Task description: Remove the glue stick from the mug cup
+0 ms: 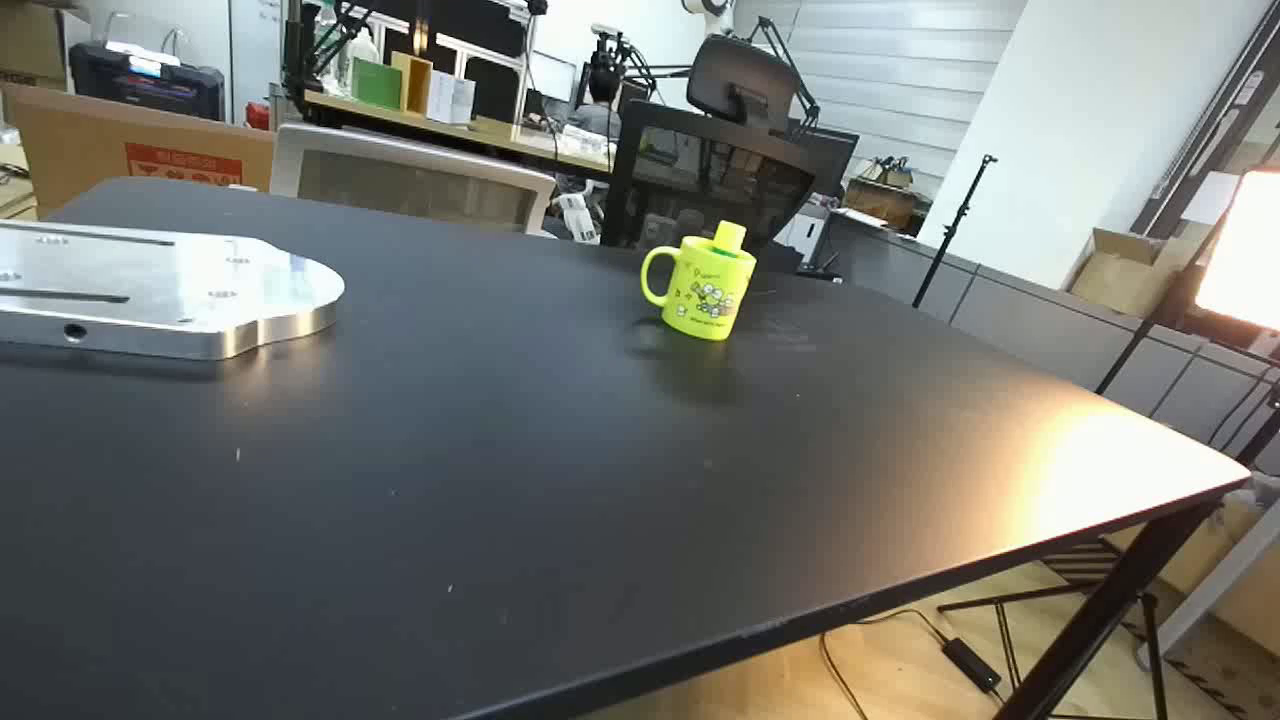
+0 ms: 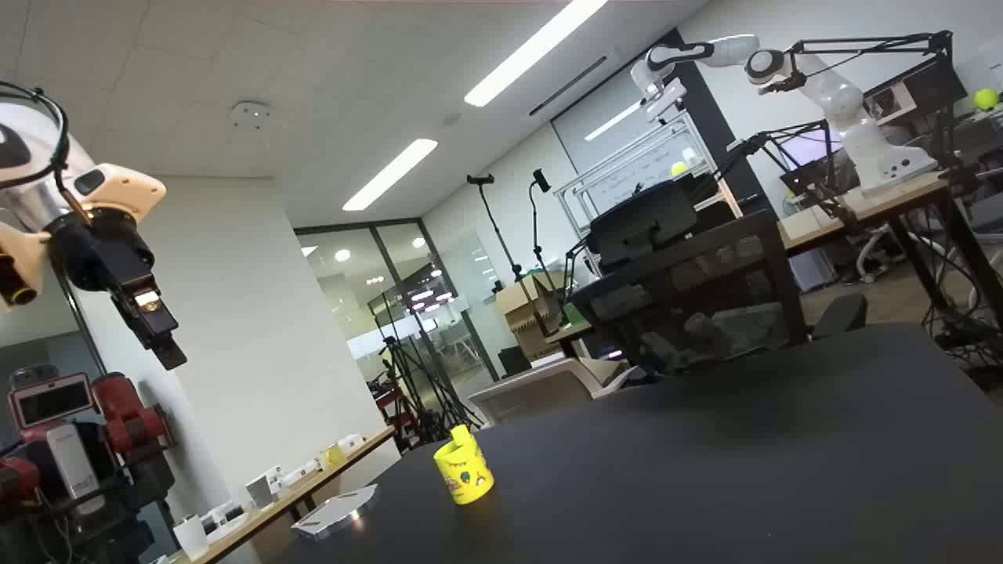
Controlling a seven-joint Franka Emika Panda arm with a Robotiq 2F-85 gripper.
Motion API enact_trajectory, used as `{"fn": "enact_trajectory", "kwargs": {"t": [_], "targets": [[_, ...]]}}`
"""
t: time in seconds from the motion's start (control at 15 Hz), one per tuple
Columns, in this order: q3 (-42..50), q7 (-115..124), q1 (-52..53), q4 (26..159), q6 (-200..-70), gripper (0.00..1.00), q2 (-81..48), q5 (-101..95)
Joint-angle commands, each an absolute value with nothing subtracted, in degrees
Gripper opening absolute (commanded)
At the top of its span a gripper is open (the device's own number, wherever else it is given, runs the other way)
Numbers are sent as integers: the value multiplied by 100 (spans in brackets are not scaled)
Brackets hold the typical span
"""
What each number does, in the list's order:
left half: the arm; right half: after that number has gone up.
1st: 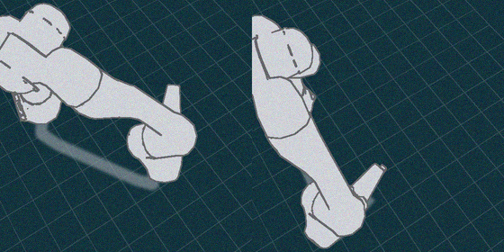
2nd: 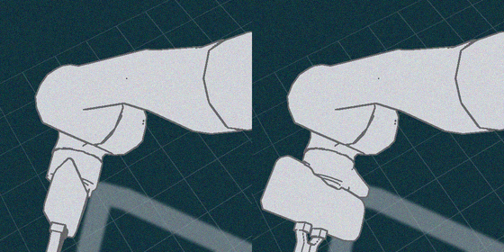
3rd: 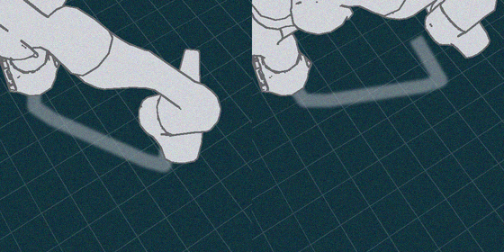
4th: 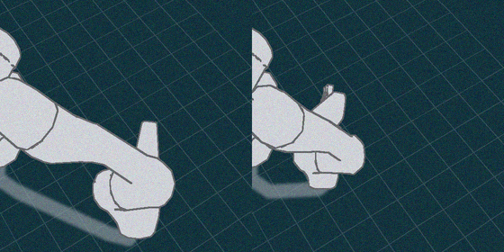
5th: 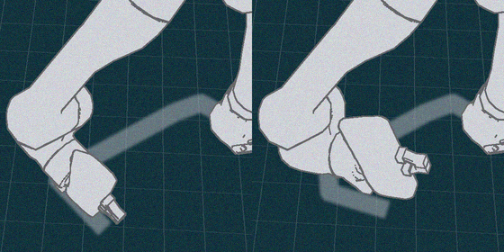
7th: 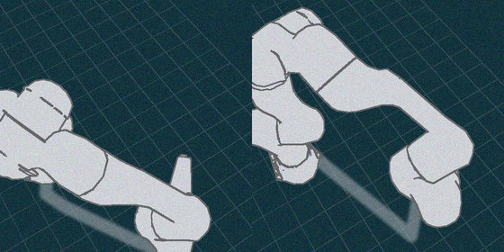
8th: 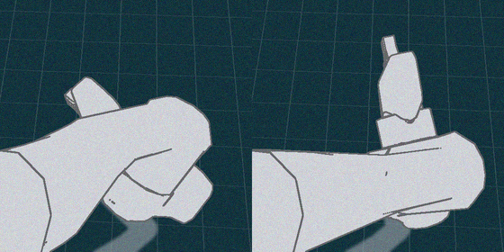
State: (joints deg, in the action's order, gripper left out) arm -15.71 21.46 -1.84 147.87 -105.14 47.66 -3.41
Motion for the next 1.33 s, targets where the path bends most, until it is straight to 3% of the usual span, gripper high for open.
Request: {"fn": "enact_trajectory", "kwargs": {"t": [0.0, 0.6, 1.27], "targets": [[-1498, 2202, -92, 14774, -10499, 100, 4739, -402], [-1498, 2202, -92, 14774, -10500, 100, 4740, -402], [-432, 261, 338, 14587, -12510, 100, 2813, 140]]}}
